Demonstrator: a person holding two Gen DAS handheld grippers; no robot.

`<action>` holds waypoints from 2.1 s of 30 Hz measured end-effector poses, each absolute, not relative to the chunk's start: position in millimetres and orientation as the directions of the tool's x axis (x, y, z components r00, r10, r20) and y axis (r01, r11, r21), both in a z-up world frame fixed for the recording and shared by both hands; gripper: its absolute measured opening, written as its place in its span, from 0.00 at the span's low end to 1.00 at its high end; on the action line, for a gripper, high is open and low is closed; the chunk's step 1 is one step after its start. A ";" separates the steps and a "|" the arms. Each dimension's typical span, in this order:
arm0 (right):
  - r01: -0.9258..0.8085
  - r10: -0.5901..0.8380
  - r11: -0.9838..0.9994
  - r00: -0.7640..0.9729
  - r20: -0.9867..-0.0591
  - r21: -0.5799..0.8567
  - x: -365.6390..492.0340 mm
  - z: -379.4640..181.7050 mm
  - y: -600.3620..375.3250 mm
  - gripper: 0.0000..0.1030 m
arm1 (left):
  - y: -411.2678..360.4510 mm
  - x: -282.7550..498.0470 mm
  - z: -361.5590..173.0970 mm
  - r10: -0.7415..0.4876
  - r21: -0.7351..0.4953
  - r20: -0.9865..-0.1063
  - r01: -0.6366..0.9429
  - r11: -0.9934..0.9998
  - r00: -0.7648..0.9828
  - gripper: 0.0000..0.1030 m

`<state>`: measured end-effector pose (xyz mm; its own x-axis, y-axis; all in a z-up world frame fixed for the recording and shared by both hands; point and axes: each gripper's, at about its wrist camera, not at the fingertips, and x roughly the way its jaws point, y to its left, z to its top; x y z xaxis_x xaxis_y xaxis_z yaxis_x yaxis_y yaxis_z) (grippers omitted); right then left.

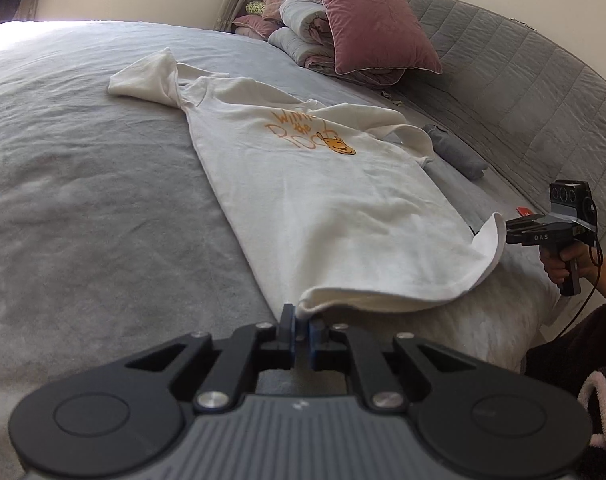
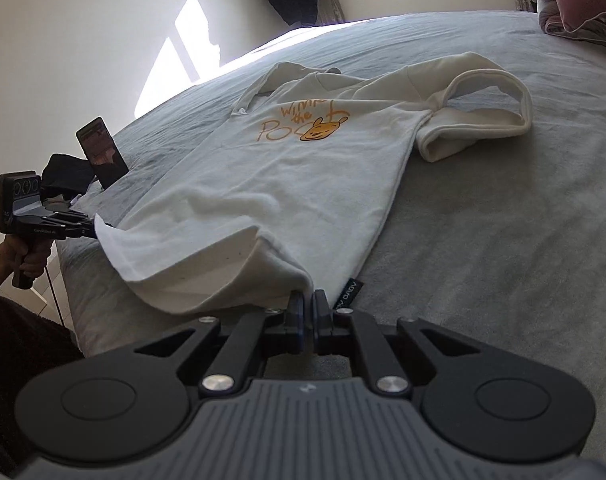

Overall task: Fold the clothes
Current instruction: 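Pull the hem with both grippers to stretch the shirt flat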

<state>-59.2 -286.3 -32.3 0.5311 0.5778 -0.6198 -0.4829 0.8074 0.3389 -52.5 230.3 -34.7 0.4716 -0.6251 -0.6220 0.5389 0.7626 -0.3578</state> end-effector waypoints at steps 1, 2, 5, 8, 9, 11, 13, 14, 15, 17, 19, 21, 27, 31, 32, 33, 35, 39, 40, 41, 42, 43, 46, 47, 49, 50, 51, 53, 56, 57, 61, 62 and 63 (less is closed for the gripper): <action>-0.486 0.579 0.806 0.525 -0.624 0.339 -59.8 -32.7 -287.8 0.07 | 232.4 -52.6 -36.4 -0.634 -0.376 -0.634 0.540 0.753 0.443 0.06; -0.488 0.583 0.802 0.513 -0.630 0.344 -60.7 -32.7 -289.4 0.09 | 234.7 -52.8 -38.2 -0.643 -0.395 -0.645 0.540 0.743 0.413 0.07; -0.495 0.592 0.789 0.458 -0.663 0.363 -67.2 -32.5 -297.2 0.14 | 247.0 -58.2 -40.5 -0.673 -0.443 -0.635 0.536 0.719 0.379 0.11; -0.477 0.608 0.780 0.429 -0.668 0.404 -73.0 -31.7 -307.8 0.14 | 265.2 -58.4 -41.5 -0.717 -0.542 -0.594 0.477 0.692 0.365 0.30; -0.462 0.624 0.772 0.417 -0.661 0.438 -73.3 -32.7 -311.3 0.14 | 271.1 -57.6 -42.6 -0.736 -0.583 -0.575 0.452 0.675 0.358 0.37; -0.428 0.656 0.751 0.393 -0.644 0.503 -73.9 -34.8 -318.4 0.16 | 279.1 -54.4 -46.9 -0.783 -0.674 -0.531 0.400 0.621 0.323 0.52; -0.393 0.687 0.726 0.371 -0.625 0.565 -74.6 -36.8 -325.4 0.31 | 281.9 -53.0 -48.1 -0.802 -0.710 -0.506 0.375 0.597 0.317 0.56; -0.376 0.700 0.714 0.363 -0.615 0.591 -74.4 -37.9 -327.3 0.44 | 283.0 -52.4 -48.3 -0.809 -0.723 -0.494 0.366 0.586 0.319 0.57; -0.361 0.712 0.703 0.357 -0.605 0.613 -73.6 -38.9 -327.0 0.55 | 284.1 -51.8 -48.5 -0.815 -0.736 -0.482 0.357 0.576 0.320 0.57; -0.332 0.733 0.679 0.345 -0.586 0.655 -72.1 -40.9 -326.5 0.60 | 286.5 -47.8 -51.8 -0.836 -0.782 -0.445 0.315 0.538 0.321 0.58; -0.301 0.754 0.654 0.334 -0.566 0.694 -70.5 -42.9 -325.9 0.60 | 287.1 -43.5 -56.6 -0.848 -0.816 -0.424 0.270 0.510 0.319 0.58; -0.269 0.774 0.627 0.324 -0.544 0.731 -68.9 -45.0 -325.4 0.60 | 283.7 -40.5 -61.5 -0.861 -0.841 -0.397 0.251 0.480 0.317 0.58; -0.217 0.812 0.574 0.279 -0.513 0.790 -65.5 -52.6 -311.7 0.44 | 266.5 -37.2 -68.9 -0.856 -0.845 -0.410 0.223 0.487 0.313 0.52; -0.228 0.791 0.609 0.246 -0.560 0.760 -67.7 -57.9 -293.9 0.18 | 267.3 -38.7 -67.7 -0.849 -0.840 -0.422 0.216 0.498 0.319 0.48; -0.235 0.783 0.620 0.244 -0.572 0.749 -68.4 -55.3 -292.9 0.16 | 269.8 -38.8 -67.3 -0.845 -0.839 -0.426 0.208 0.502 0.322 0.46; -0.238 0.775 0.630 0.244 -0.582 0.739 -68.8 -52.4 -293.9 0.15 | 272.4 -39.0 -66.9 -0.842 -0.839 -0.430 0.199 0.506 0.325 0.46; -0.237 0.757 0.653 0.252 -0.603 0.719 -69.1 -46.1 -300.9 0.15 | 275.1 -37.9 -68.0 -0.835 -0.840 -0.439 0.177 0.512 0.333 0.46; -0.232 0.728 0.685 0.257 -0.635 0.691 -69.2 -41.1 -307.9 0.08 | 276.1 -36.9 -68.7 -0.818 -0.833 -0.463 0.146 0.533 0.342 0.45; -0.229 0.726 0.688 0.254 -0.640 0.689 -69.1 -43.2 -306.6 0.08 | 272.0 -36.6 -68.1 -0.813 -0.826 -0.475 0.150 0.544 0.336 0.45; -0.226 0.723 0.690 0.251 -0.644 0.687 -69.0 -45.3 -305.2 0.08 | 267.9 -36.4 -67.5 -0.809 -0.818 -0.487 0.153 0.555 0.331 0.45; -0.223 0.720 0.693 0.248 -0.648 0.685 -68.9 -47.4 -303.8 0.08 | 265.2 -35.7 -67.6 -0.805 -0.814 -0.494 0.150 0.561 0.328 0.44; -0.220 0.718 0.696 0.244 -0.652 0.684 -68.8 -49.5 -302.5 0.10 | 262.5 -35.1 -67.8 -0.802 -0.811 -0.501 0.147 0.567 0.325 0.42; -0.198 0.731 0.681 0.241 -0.639 0.705 -67.8 -54.5 -303.4 0.18 | 254.9 -34.2 -68.8 -0.790 -0.799 -0.526 0.137 0.586 0.315 0.34; -0.182 0.742 0.668 0.242 -0.625 0.722 -67.2 -55.3 -306.2 0.19 | 252.5 -34.9 -69.4 -0.786 -0.794 -0.534 0.134 0.593 0.311 0.30; -0.166 0.737 0.671 0.251 -0.627 0.723 -67.7 -51.5 -305.5 0.33 | 248.6 -34.5 -71.7 -0.777 -0.789 -0.551 0.111 0.604 0.304 0.21; -0.163 0.730 0.678 0.258 -0.633 0.716 -68.4 -48.8 -303.7 0.36 | 247.8 -32.5 -72.5 -0.768 -0.783 -0.569 0.090 0.615 0.294 0.13; -0.160 0.723 0.686 0.264 -0.638 0.710 -69.1 -46.1 -301.8 0.36 | 247.0 -30.4 -73.3 -0.758 -0.776 -0.587 0.069 0.627 0.284 0.12; -0.153 0.708 0.700 0.277 -0.650 0.698 -70.4 -40.8 -298.1 0.31 | 245.4 -26.6 -70.1 -0.746 -0.768 -0.611 0.029 0.639 0.263 0.11; -0.143 0.685 0.721 0.295 -0.666 0.678 -72.4 -32.7 -292.5 0.10 | 239.0 -28.7 -54.8 -0.704 -0.722 -0.662 0.032 0.691 0.258 0.10; -0.139 0.678 0.727 0.301 -0.671 0.672 -73.0 -30.1 -290.7 0.10 | 237.7 -30.7 -49.4 -0.695 -0.712 -0.670 0.039 0.701 0.260 0.10; -0.151 0.658 0.747 0.303 -0.689 0.648 -79.4 -14.9 -287.4 0.09 | 236.4 -39.5 -27.3 -0.676 -0.685 -0.686 0.074 0.725 0.269 0.10; -0.158 0.656 0.750 0.300 -0.693 0.642 -81.7 -10.3 -287.3 0.09 | 235.8 -42.2 -23.1 -0.669 -0.675 -0.695 0.083 0.733 0.264 0.10; -0.165 0.653 0.754 0.297 -0.697 0.636 -83.9 -5.8 -287.2 0.09 | 235.1 -44.9 -18.9 -0.662 -0.664 -0.703 0.093 0.742 0.259 0.10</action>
